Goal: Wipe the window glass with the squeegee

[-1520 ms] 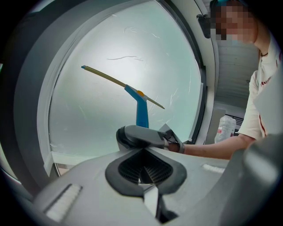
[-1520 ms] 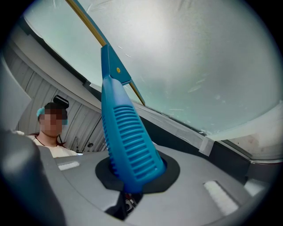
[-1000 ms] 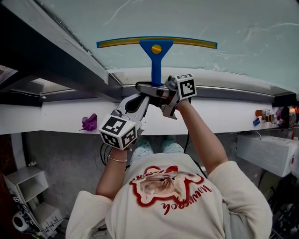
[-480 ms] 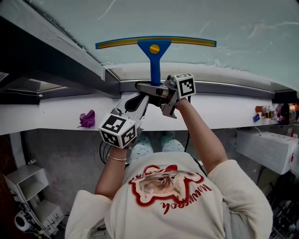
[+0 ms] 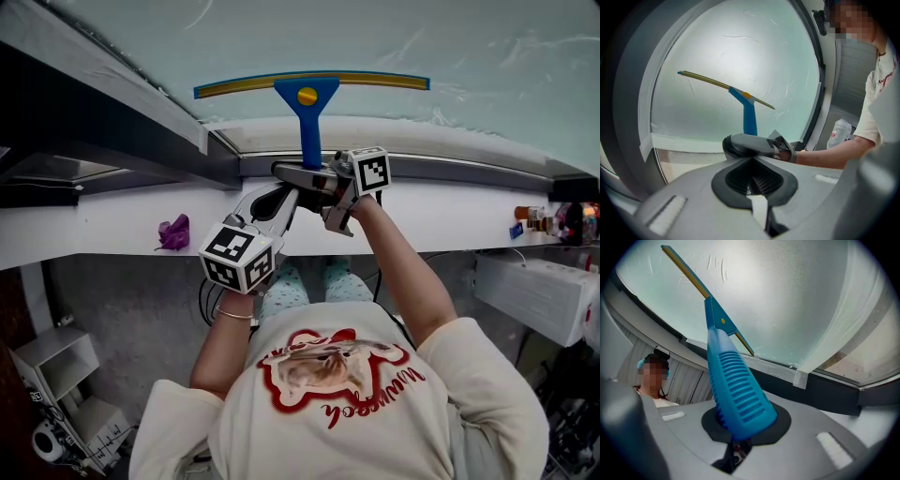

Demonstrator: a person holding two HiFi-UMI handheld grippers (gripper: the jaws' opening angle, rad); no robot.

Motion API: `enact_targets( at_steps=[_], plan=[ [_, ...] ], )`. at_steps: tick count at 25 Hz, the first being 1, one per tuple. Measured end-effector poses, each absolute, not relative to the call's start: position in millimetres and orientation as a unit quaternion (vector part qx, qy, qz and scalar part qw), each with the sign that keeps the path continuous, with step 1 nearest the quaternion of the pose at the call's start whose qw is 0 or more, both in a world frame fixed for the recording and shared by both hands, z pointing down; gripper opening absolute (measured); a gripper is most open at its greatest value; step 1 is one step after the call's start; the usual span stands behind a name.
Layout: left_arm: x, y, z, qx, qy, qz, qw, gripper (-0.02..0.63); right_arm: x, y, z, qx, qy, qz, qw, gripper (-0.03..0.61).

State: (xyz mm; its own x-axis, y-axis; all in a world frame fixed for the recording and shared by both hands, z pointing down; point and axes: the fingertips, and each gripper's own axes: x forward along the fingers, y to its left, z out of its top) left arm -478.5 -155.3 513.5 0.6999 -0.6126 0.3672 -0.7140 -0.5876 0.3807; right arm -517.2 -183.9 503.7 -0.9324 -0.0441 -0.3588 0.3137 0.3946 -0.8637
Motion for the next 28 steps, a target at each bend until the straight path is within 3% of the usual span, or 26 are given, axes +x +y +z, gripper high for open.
enact_targets(
  at_steps=[16, 28],
  plan=[
    [-479, -148, 529, 0.879, -0.373, 0.111, 0.276, 0.002, -517, -176, 521, 0.068, 0.814, -0.554, 0.161, 0.028],
    [-480, -120, 501, 0.892, -0.369, 0.100, 0.239, 0.002, -520, -144, 487, 0.078, 0.886, -0.443, 0.117, 0.011]
  ],
)
